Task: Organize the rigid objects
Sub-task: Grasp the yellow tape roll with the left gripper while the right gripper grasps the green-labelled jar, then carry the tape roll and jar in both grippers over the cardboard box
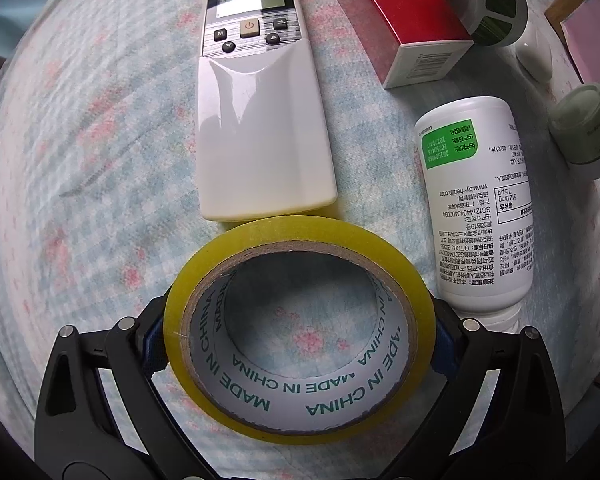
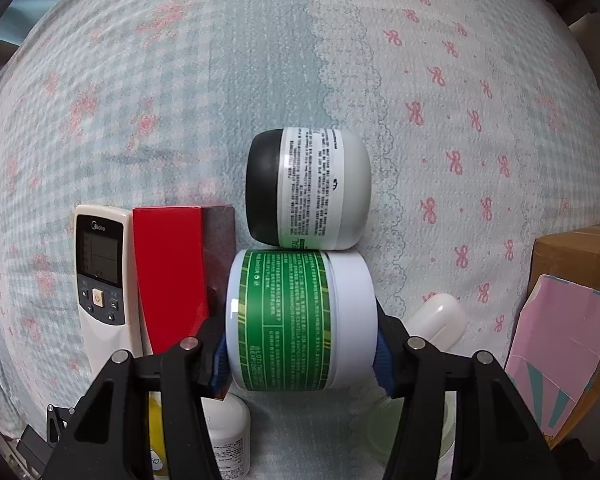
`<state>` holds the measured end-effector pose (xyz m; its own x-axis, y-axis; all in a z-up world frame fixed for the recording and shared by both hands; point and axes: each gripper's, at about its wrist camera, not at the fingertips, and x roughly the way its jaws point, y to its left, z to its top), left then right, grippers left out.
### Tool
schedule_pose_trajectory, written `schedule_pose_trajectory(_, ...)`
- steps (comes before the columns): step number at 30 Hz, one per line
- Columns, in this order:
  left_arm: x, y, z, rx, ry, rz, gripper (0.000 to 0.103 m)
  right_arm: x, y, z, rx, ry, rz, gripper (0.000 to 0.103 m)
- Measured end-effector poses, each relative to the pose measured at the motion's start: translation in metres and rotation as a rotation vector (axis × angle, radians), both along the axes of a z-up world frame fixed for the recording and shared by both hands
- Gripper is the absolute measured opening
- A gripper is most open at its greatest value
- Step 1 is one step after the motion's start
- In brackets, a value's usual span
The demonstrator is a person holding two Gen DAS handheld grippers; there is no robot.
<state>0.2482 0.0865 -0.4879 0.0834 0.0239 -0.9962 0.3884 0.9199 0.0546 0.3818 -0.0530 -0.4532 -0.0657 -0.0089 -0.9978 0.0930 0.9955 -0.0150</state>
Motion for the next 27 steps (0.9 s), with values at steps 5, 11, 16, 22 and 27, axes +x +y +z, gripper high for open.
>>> schedule_pose_trajectory(5, -0.002, 0.015, 0.021, -0.008, -0.037, 0.046, 0.096, -0.01, 0.003, 0.017, 0.001, -0.035, 0.003, 0.052)
schedule_pose_trajectory(11, -0.007, 0.036, 0.055, -0.018, -0.084, 0.089, 0.096, -0.025, 0.008, 0.054, 0.015, -0.101, 0.021, 0.052)
schedule_pose_trajectory(16, -0.017, 0.052, 0.097, -0.056, -0.132, 0.101, 0.096, -0.047, 0.011, 0.098, 0.046, -0.161, 0.033, 0.052)
schedule_pose_trajectory(22, -0.013, 0.036, 0.145, -0.089, -0.195, 0.016, 0.096, -0.074, -0.001, 0.149, 0.095, -0.221, 0.022, 0.052)
schedule_pose_trajectory(27, -0.009, 0.011, 0.187, -0.114, -0.238, -0.029, 0.096, -0.096, -0.023, 0.19, 0.115, -0.266, 0.024, 0.052)
